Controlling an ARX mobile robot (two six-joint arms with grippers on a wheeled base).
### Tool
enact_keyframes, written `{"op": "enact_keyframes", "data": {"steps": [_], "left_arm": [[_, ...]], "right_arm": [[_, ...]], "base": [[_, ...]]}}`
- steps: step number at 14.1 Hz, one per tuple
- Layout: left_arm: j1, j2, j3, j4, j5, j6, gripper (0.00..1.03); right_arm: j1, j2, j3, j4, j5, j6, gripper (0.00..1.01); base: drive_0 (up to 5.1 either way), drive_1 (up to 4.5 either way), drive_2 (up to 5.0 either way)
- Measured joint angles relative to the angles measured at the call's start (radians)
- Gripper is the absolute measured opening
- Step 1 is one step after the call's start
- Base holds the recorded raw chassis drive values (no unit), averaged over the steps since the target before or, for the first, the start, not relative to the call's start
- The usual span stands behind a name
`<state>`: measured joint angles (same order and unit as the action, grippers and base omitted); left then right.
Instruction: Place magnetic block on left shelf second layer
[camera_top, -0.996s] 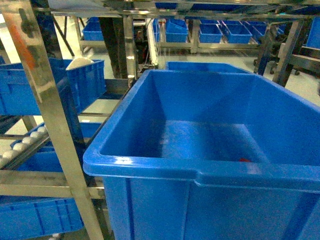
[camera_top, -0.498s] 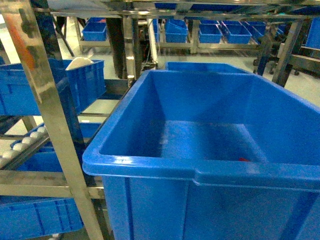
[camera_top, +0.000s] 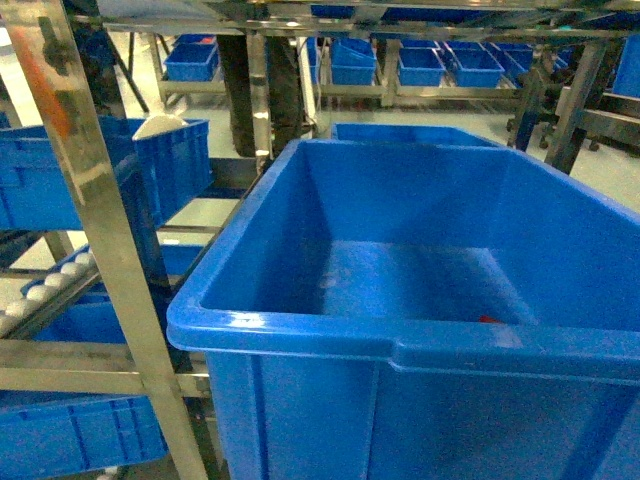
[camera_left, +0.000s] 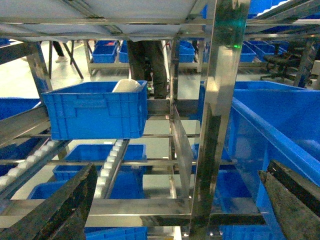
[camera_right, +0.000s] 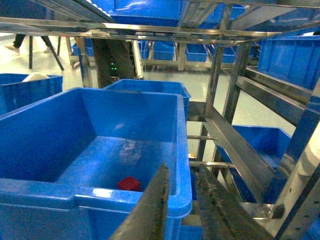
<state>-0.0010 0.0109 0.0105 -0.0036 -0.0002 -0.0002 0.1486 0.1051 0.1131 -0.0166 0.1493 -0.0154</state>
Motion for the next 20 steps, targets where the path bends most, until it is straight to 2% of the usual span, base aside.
{"op": "enact_keyframes", "data": {"steps": [1, 2, 4, 9, 17, 18, 20], "left_arm": [[0.000, 0.000, 0.000, 0.000, 0.000, 0.000, 0.98], [0.000, 0.000, 0.000, 0.000, 0.000, 0.000, 0.98], [0.000, 0.000, 0.000, 0.000, 0.000, 0.000, 0.98], [0.000, 0.000, 0.000, 0.000, 0.000, 0.000, 0.98], [0.000, 0.000, 0.000, 0.000, 0.000, 0.000, 0.98], [0.000, 0.000, 0.000, 0.000, 0.000, 0.000, 0.98], [0.000, 0.000, 0.000, 0.000, 0.000, 0.000, 0.98]], "right_arm": [[-0.100, -0.021, -0.011, 0.000, -0.109, 0.000, 0.12], [-0.158, -0.029, -0.020, 0.003, -0.128, 0.000, 0.01], [-0.148, -0.043, -0.044, 0.004, -0.150, 0.004, 0.02], [-0.149, -0.101, -0.100, 0.013, -0.150, 0.004, 0.02], [-0.149, -0.100, -0.100, 0.012, -0.148, 0.005, 0.02], [-0.149, -0.100, -0.100, 0.012, -0.148, 0.005, 0.12], [-0.149, -0.100, -0.100, 0.012, -0.148, 0.005, 0.39]], "base": [[0.0, 0.00, 0.0], [0.0, 0.00, 0.0], [0.0, 0.00, 0.0], [0.0, 0.00, 0.0], [0.0, 0.00, 0.0], [0.0, 0.00, 0.0], [0.0, 0.00, 0.0]]}}
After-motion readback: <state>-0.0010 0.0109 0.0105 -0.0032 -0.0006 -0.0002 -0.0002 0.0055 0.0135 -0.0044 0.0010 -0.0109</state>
